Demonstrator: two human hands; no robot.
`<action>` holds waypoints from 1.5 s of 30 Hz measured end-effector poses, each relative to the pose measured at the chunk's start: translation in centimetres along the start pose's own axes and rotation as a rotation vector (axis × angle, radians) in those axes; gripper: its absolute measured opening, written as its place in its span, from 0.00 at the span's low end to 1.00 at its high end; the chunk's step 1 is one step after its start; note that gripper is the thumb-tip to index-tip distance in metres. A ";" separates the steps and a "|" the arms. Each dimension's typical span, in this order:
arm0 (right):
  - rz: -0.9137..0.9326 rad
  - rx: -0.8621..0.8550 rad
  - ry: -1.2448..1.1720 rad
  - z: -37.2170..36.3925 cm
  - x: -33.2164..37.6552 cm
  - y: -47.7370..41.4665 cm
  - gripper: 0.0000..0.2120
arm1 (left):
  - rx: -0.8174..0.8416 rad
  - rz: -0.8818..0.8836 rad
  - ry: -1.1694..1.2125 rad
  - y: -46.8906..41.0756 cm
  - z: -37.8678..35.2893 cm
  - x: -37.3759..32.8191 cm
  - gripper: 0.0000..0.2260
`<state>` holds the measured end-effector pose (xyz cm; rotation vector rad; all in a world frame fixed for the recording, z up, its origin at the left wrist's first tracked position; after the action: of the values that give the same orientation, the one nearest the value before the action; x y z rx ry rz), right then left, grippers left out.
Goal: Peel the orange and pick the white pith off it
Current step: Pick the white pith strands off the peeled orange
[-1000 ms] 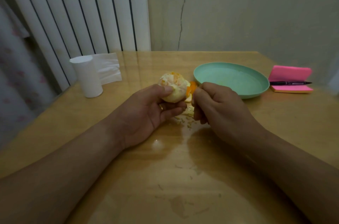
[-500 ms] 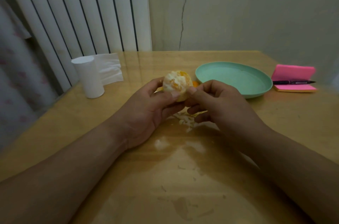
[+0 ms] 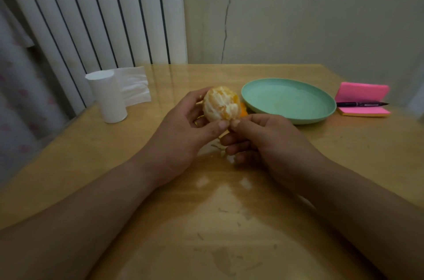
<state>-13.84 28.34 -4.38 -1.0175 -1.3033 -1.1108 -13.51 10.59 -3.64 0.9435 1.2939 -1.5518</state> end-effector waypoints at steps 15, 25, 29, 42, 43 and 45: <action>0.017 0.019 -0.093 -0.1 -0.3 -0.2 0.11 | -0.024 -0.006 0.045 0.2 -0.2 -0.3 0.27; -0.047 0.064 -0.130 -0.5 -0.1 0.0 0.12 | -0.050 -0.081 -0.024 0.2 -0.4 -0.7 0.30; -0.009 -0.019 -0.127 -0.6 0.2 0.2 0.11 | -0.057 -0.121 -0.065 0.1 -0.8 -0.9 0.31; 0.007 -0.132 -0.099 -0.2 0.3 0.3 0.10 | -0.065 -0.148 -0.019 0.6 -1.6 -1.2 0.26; 0.020 -0.108 -0.106 -0.3 0.4 0.4 0.09 | -0.067 -0.115 0.024 0.5 -1.4 -1.1 0.25; 0.034 -0.056 -0.105 -0.4 0.7 0.5 0.08 | -0.044 -0.034 0.132 0.2 -0.8 -0.7 0.24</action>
<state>-13.32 27.99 -3.63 -1.1484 -1.3394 -1.0858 -13.05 11.51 -3.15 1.0150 1.4370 -1.5015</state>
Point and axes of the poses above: each hand's wrist, its own y-axis away from the middle knuckle, its own z-axis out of the back of the hand, x = y × z, the point moved 4 cm from there along -y, towards the middle knuckle, and after that the axes turned 3 degrees about -x, right-handed, at the moved point
